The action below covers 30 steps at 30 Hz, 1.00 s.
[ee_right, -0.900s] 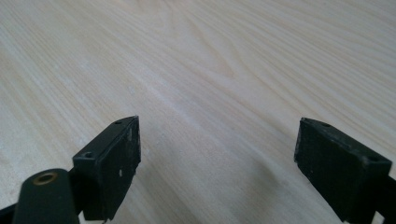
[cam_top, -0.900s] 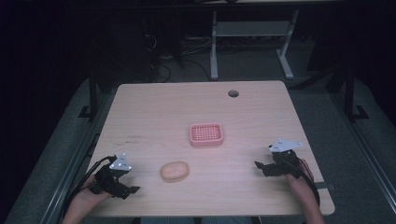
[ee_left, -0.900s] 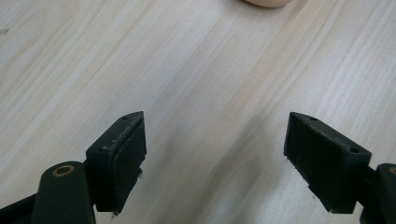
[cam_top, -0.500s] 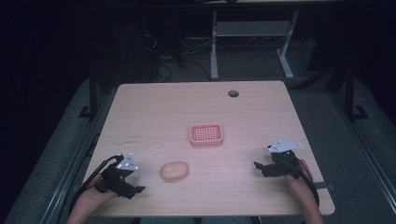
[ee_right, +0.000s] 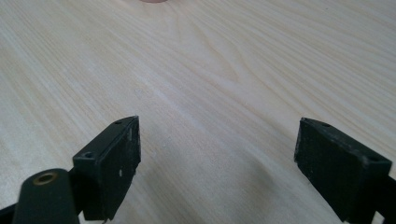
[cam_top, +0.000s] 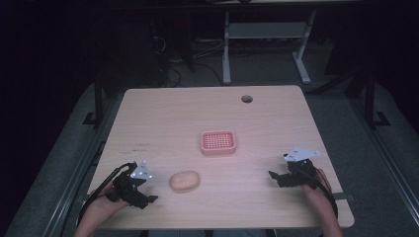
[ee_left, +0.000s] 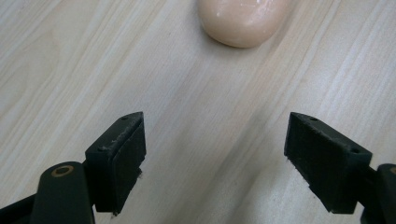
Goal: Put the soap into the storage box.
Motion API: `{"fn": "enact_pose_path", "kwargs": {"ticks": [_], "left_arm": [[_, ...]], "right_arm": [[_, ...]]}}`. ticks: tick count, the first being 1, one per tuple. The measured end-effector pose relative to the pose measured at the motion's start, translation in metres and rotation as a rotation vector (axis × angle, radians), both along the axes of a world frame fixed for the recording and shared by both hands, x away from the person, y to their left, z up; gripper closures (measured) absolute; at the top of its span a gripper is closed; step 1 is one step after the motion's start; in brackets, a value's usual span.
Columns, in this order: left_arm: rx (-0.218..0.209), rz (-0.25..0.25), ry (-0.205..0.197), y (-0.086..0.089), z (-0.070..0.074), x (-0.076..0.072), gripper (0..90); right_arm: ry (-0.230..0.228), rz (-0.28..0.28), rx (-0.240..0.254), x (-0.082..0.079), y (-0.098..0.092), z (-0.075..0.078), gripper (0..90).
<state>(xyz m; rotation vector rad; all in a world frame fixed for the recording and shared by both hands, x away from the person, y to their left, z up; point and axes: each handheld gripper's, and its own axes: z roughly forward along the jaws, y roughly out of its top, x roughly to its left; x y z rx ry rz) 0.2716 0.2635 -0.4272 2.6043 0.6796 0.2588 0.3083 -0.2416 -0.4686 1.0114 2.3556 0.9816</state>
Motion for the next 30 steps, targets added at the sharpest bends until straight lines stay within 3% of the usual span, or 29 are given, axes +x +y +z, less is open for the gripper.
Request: {"fn": "enact_pose_path", "kwargs": {"ticks": [30], "left_arm": [[0.025, -0.075, 0.004, -0.034, 0.006, 0.017, 21.0]], "right_arm": [[0.002, 0.002, 0.008, 0.0, -0.001, 0.0, 13.9]]}}
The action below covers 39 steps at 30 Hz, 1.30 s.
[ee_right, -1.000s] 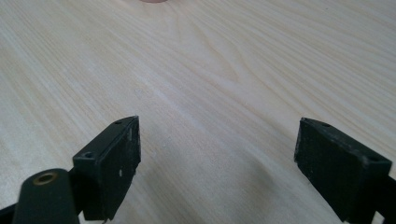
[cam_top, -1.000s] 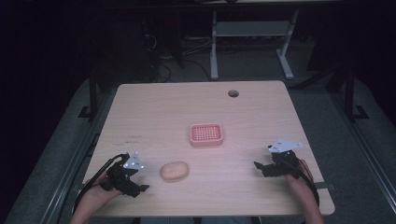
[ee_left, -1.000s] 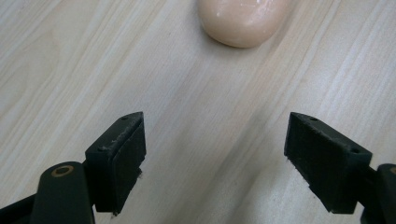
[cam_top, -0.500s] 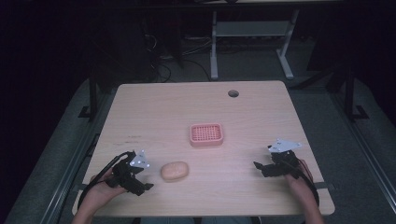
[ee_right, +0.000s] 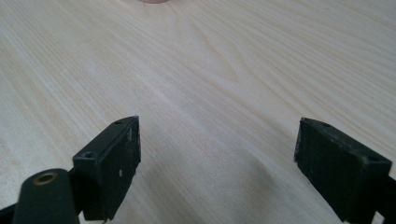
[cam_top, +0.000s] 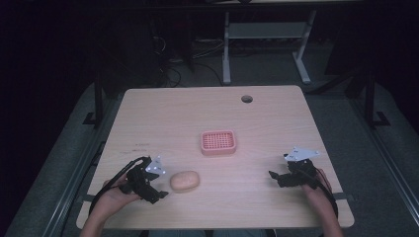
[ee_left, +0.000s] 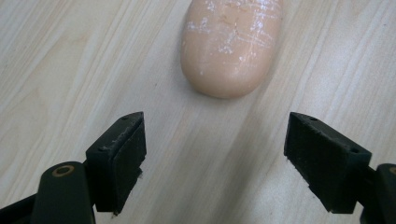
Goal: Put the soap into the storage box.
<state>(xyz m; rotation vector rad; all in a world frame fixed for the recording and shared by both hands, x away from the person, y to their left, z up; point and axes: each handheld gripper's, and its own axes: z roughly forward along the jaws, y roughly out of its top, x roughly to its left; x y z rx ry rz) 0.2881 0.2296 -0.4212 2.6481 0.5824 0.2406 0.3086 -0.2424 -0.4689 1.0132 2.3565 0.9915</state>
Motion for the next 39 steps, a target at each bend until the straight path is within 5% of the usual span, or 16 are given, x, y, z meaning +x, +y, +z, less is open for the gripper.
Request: {"fn": "enact_pose_path", "kwargs": {"ticks": [39], "left_arm": [[0.062, -0.103, 0.043, -0.051, 0.002, 0.022, 21.7]], "right_arm": [[-0.014, 0.01, 0.017, 0.0, 0.0, 0.003, 13.9]]}}
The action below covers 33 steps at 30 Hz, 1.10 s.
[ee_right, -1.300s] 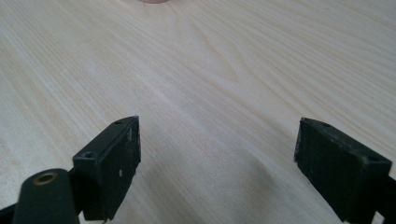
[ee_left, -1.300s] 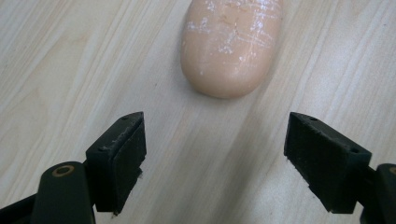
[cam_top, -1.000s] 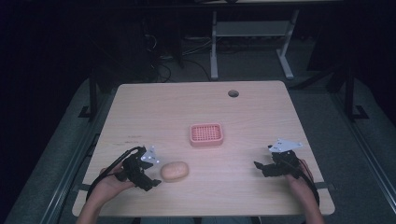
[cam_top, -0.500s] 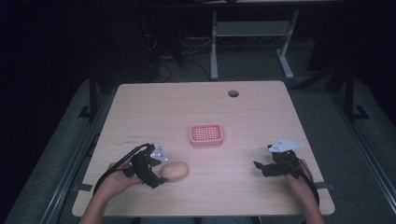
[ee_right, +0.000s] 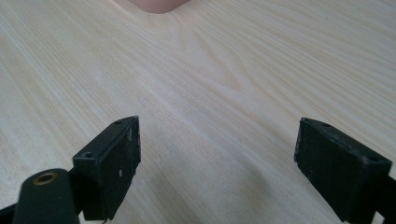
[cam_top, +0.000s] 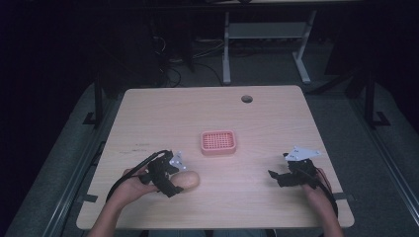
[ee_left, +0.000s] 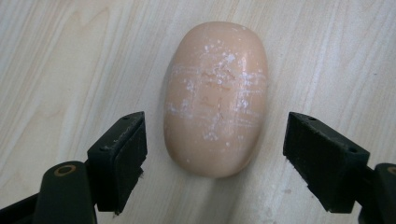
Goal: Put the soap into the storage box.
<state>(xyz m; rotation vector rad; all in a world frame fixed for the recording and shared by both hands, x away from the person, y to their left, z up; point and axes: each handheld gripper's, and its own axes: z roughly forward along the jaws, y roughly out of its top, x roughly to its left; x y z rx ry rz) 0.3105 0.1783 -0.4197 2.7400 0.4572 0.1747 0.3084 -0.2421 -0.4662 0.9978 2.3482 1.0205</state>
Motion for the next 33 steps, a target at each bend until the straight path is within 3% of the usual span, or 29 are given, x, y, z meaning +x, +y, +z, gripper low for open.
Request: {"fn": "enact_pose_path", "kwargs": {"ticks": [20, 33], "left_arm": [[0.048, -0.034, 0.043, -0.022, -0.012, 0.009, 23.5], [0.069, -0.037, 0.067, -0.025, -0.019, 0.014, 26.9]], "right_arm": [[-0.002, 0.007, -0.001, 0.001, -0.001, 0.0, 13.9], [-0.003, 0.007, 0.001, 0.001, -0.001, 0.0, 13.9]]}}
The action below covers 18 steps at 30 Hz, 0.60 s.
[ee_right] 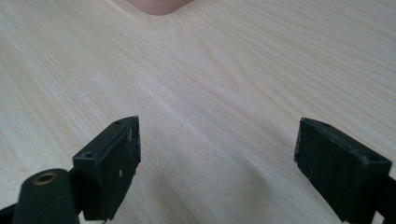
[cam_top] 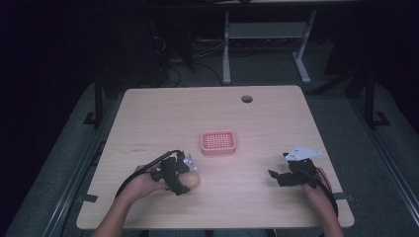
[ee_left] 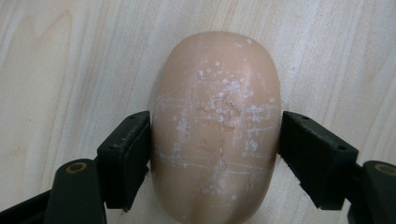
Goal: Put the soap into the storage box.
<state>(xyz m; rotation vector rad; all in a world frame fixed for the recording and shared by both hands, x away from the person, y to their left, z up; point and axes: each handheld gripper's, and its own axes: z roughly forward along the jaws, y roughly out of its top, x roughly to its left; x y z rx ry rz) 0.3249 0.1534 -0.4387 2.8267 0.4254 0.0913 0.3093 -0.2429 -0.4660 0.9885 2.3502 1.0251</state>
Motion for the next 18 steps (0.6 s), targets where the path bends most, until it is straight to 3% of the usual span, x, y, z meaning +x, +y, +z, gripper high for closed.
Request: {"fn": "enact_pose_path", "kwargs": {"ticks": [12, 18], "left_arm": [[-0.007, -0.004, 0.017, 0.0007, -0.0016, 0.0034, 31.7], [-0.031, -0.006, 0.018, 0.0009, 0.0027, 0.0067, 31.8]], "right_arm": [[0.001, 0.0, 0.002, 0.0001, 0.0003, 0.0001, 13.9], [0.002, -0.003, 0.004, 0.0003, -0.0002, 0.0, 13.9]]}}
